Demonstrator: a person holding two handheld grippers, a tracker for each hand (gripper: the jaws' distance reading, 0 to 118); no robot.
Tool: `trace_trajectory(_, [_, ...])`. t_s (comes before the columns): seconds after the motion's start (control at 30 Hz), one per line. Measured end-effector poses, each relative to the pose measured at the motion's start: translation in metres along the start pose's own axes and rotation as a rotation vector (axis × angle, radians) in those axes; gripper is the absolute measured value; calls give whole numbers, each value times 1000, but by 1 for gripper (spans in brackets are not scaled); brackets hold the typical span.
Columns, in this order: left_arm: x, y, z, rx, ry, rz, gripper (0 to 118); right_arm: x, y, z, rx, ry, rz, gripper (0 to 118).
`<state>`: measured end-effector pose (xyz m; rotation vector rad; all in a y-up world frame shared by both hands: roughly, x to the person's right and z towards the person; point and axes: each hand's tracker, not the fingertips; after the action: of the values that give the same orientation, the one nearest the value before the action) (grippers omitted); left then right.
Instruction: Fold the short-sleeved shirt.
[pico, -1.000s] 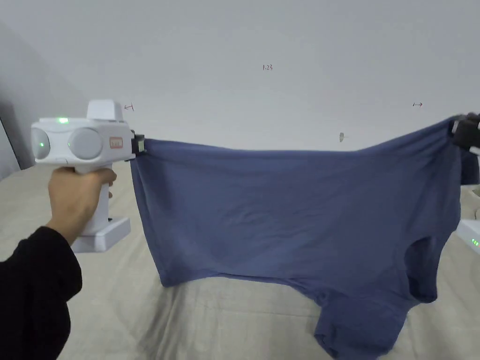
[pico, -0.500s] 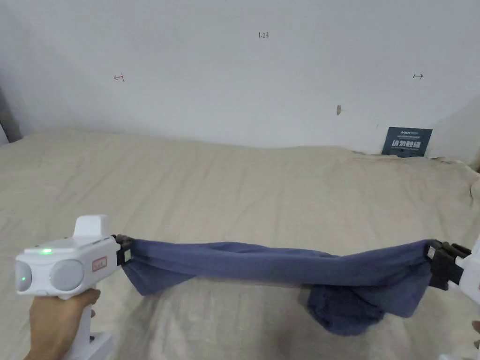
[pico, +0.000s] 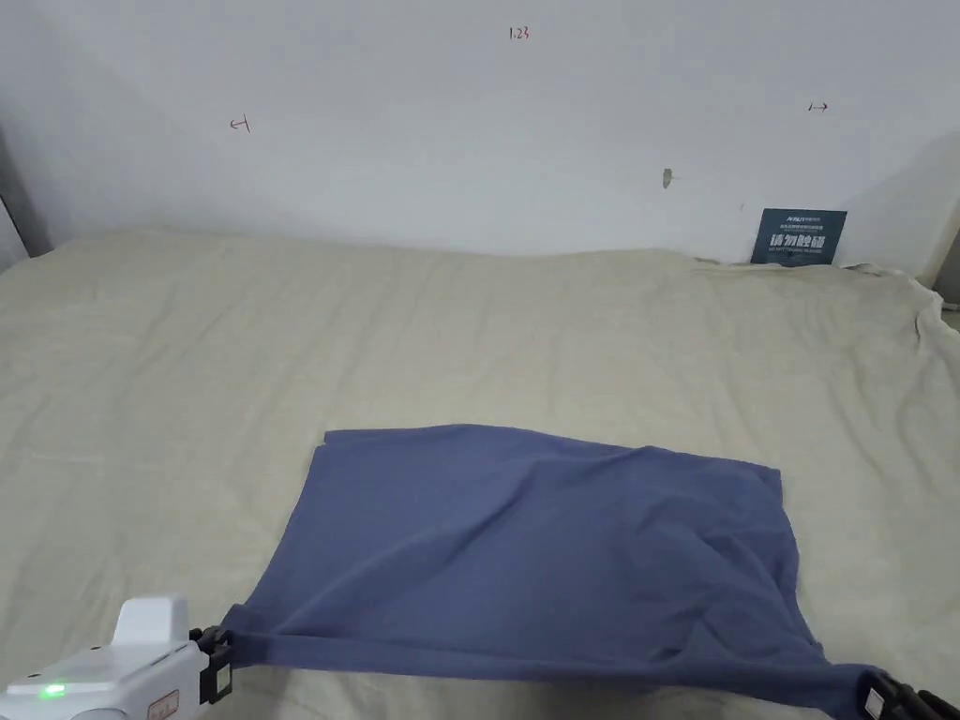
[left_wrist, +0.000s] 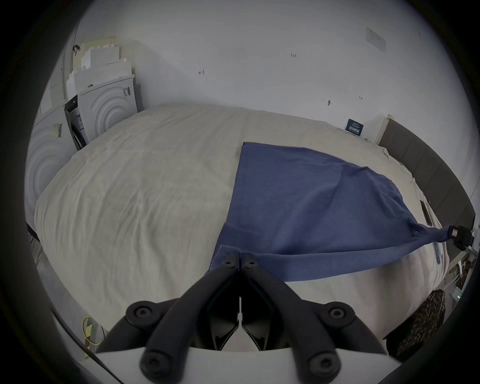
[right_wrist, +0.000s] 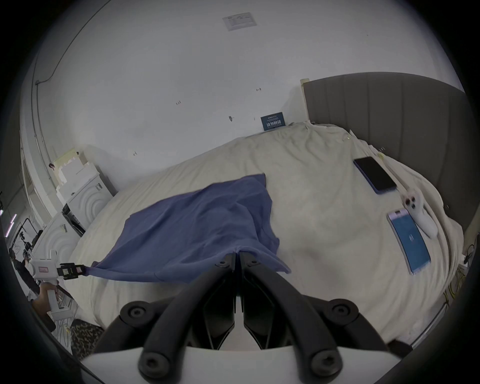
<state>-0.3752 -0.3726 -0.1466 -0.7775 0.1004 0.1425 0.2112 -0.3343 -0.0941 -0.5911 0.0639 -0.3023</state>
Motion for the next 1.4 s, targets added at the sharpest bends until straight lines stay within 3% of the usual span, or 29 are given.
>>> trace_trajectory(0.4, [-6, -47, 28, -22, 24, -35, 0, 5, -41, 42, -68, -21, 11, 1])
trace_trajectory(0.67, [-4, -70, 2, -108, 54, -45, 0, 44, -74, -4, -207, -143, 51, 1])
trace_trajectory(0.83, [-1, -83, -6, -158, 74, -23, 0, 30, -89, -25, -341, -210, -2, 1])
trace_trajectory(1.0, [3, -79, -4, -164, 89, -9, 0, 24, -90, -29, -355, -229, 1, 1])
trace_trajectory(1.1, [8, -73, 2, -185, 81, -19, 21, 14, -80, -19, -348, -222, 12, 5])
trace_trajectory(1.17, [10, -67, 9, -184, 89, -29, 71, 7, -68, -12, -339, -229, 38, 39])
trace_trajectory(1.23, [12, -57, 22, -124, 93, -25, 112, -2, -51, 0, -265, -220, 78, 90])
trace_trajectory(1.27, [14, -51, 29, -82, 90, -18, 117, -7, -42, 6, -224, -216, 87, 97])
trace_trajectory(1.4, [23, -18, 67, 72, 74, -36, 117, -29, 0, 32, -65, -161, 112, 97])
